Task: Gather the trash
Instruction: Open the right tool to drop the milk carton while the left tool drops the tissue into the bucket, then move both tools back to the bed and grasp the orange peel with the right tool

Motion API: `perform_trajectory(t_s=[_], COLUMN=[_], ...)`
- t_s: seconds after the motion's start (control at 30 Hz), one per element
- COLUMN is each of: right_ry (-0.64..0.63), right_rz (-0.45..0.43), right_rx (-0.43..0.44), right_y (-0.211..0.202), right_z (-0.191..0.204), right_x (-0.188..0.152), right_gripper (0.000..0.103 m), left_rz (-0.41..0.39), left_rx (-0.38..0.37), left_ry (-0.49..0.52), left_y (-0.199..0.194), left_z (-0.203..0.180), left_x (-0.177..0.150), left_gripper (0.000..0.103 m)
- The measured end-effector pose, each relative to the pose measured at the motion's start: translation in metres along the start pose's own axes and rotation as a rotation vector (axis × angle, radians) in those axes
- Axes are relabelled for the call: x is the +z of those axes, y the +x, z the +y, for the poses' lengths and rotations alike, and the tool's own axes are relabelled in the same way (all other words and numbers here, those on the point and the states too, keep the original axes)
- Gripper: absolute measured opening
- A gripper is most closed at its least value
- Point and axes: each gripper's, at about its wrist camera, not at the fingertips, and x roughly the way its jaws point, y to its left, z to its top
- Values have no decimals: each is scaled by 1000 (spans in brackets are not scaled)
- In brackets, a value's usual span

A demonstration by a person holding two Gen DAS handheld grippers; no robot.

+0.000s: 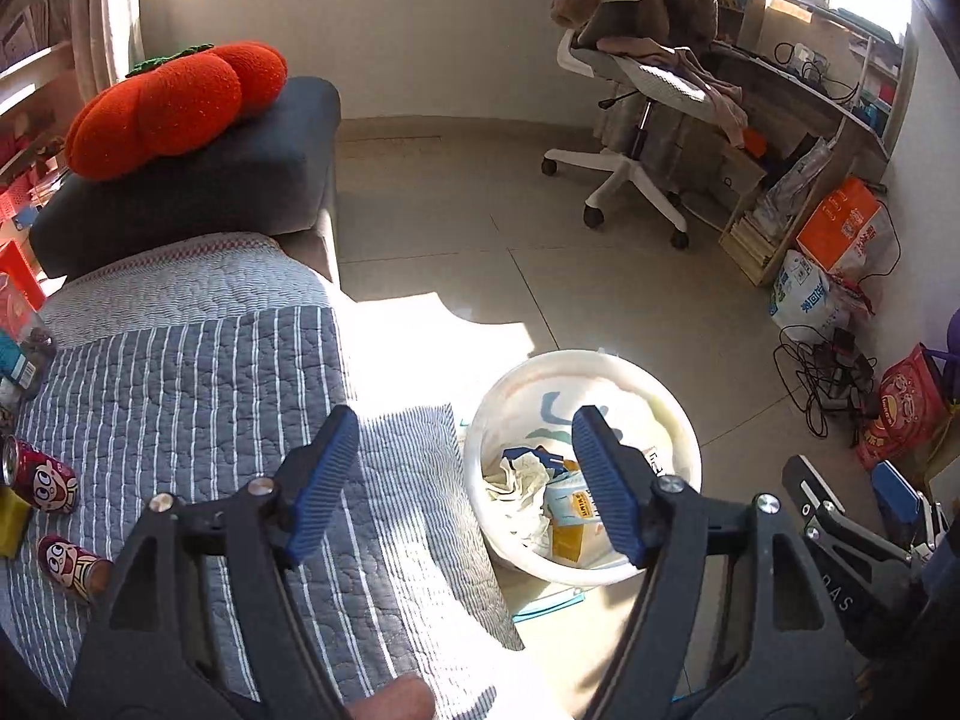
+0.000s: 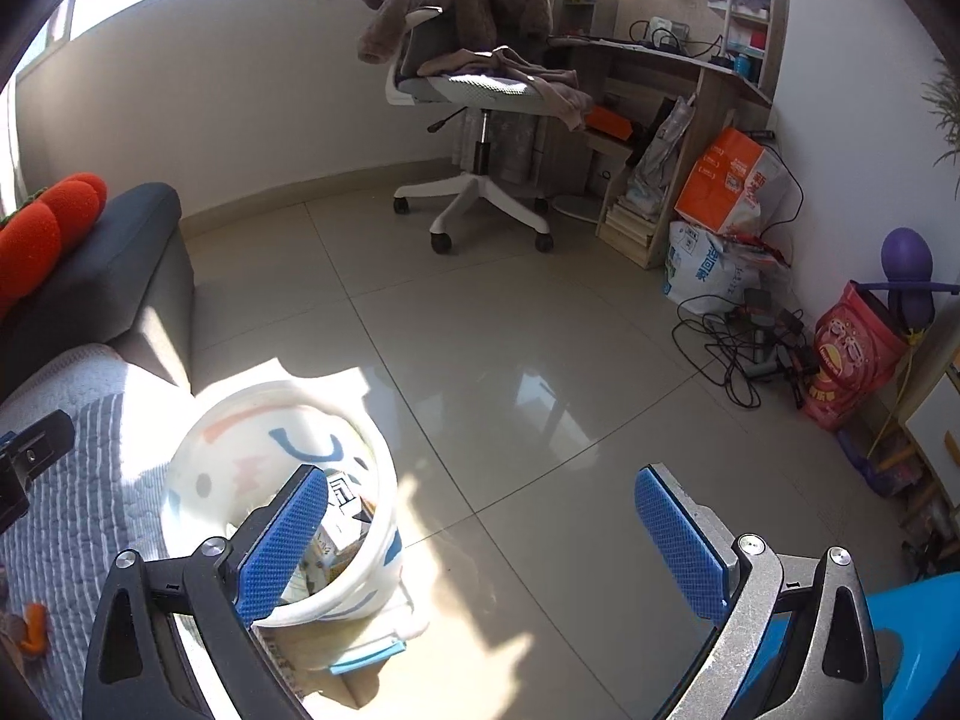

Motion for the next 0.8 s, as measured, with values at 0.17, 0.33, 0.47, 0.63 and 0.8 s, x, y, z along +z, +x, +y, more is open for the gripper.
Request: perform_trajectory(t_s=[0.17, 0.33, 0.47, 0.63, 0.8], right_ry=[-30, -71, -141, -240, -322], right_rz=[1, 36, 55, 51, 53], right_rx=[85, 184, 225, 264, 304], right_y=[-7, -10, -13, -21, -29], right_z=[36, 76, 115, 164, 208], right_x=[-6, -15, -26, -41, -51], right_gripper=[103, 103, 103, 103, 103], left_rz=[10, 36, 53, 77, 125], left_rx=[76, 149, 204, 273, 300], left_ry=[-49, -105, -147, -202, -315], left_y=[-8, -17, -25, -32, -36], left_z=[41, 87, 126, 172, 220], left_x=[-17, -40, -55, -70, -88], left_gripper=[75, 75, 75, 75, 75])
